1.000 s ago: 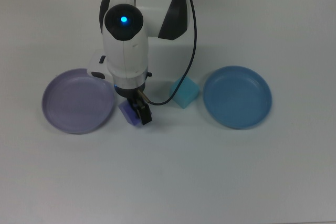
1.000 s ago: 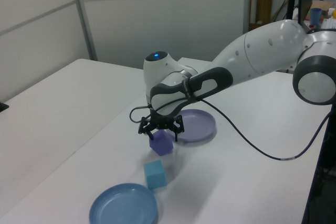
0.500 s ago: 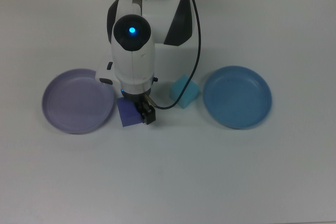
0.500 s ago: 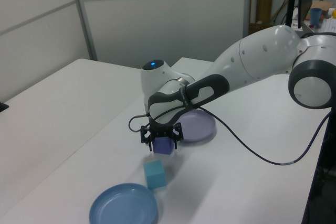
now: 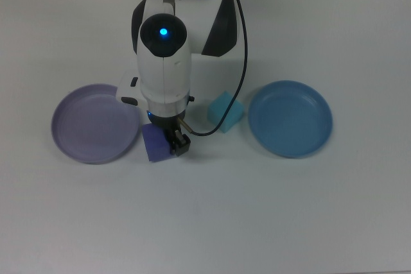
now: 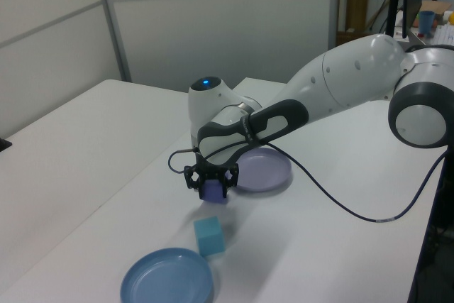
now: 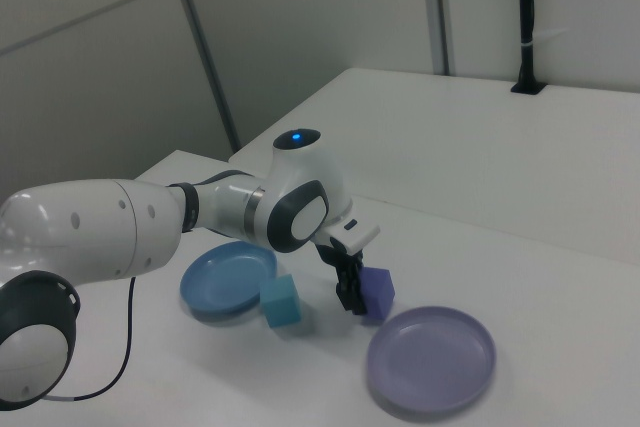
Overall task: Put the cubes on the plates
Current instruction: 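Move the purple cube over the lavender plate and release it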
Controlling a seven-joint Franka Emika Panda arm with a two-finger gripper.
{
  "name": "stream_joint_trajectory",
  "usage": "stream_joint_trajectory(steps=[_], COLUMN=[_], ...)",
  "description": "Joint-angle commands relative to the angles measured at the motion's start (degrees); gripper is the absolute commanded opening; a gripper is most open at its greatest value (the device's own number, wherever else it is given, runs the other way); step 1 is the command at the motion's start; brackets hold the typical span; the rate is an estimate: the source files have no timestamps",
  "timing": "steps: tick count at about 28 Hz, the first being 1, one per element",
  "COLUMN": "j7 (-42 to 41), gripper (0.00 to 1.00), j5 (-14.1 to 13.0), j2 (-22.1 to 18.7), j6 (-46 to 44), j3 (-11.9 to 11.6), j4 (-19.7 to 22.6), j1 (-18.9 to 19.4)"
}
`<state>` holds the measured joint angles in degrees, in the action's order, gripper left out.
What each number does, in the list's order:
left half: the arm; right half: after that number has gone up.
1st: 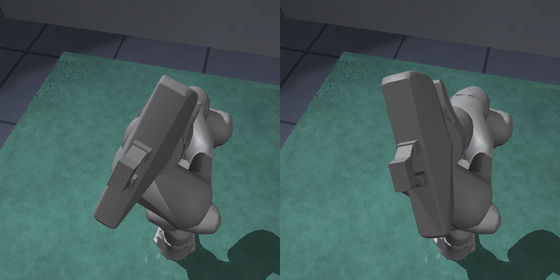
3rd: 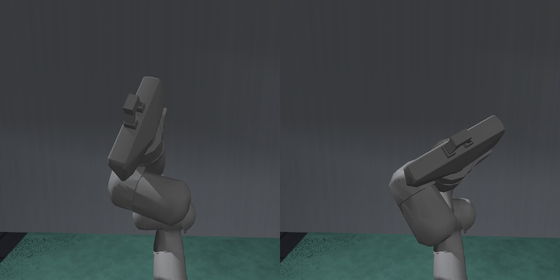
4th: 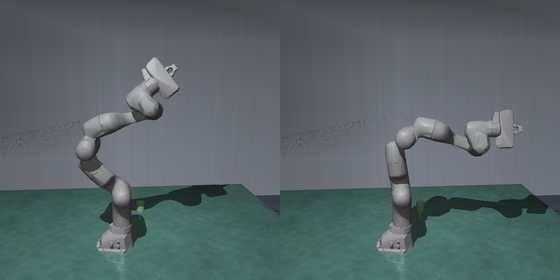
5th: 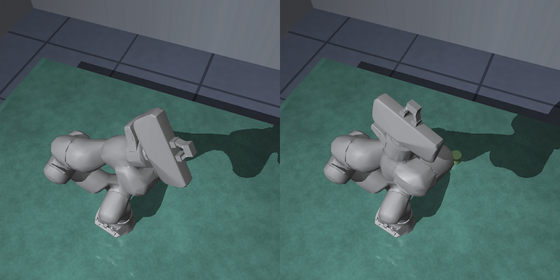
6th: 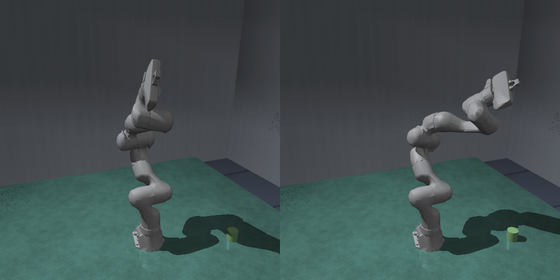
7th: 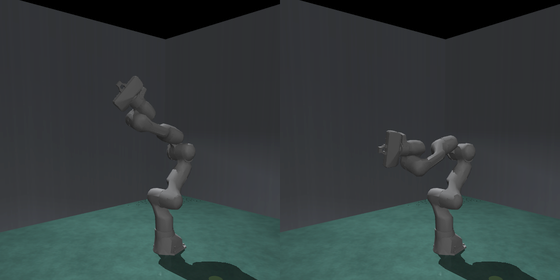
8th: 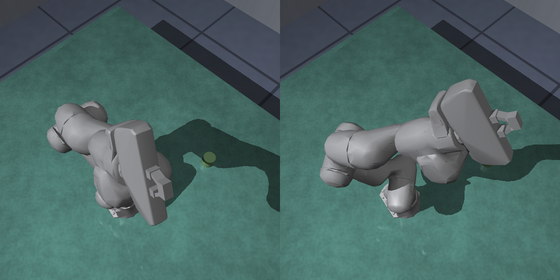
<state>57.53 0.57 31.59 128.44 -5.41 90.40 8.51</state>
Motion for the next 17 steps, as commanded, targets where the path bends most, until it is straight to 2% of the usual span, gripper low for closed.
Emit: stream_joint_trajectory(steps=[1,3,4,8,10,13,17], j7=[-0.5,-0.5,-0.6,-0.6,-0.8,-1.8,-2.6], gripper=[0.09,0.09,0.09,0.11,0.21,0.22,0.32], j5=[1.0,0.9,0.9,1.1,1.3,1.4,1.5], j2=[-2.8,-3.9,-4.7,-4.8,-4.5,-4.5,-4.5], j6=[0.8,0.6,0.2,-2.5,-4.4,-6.6,-9.6], j3=[-0.7,-1.0,-1.1,-1.2,-1.2,-1.2,-1.2], j4=[0.4,0.4,0.5,0.5,0.8,1.0,1.0], j1=[-0.2,-0.6,-2.0,-4.5,-6.8,-8.5,-10.4])
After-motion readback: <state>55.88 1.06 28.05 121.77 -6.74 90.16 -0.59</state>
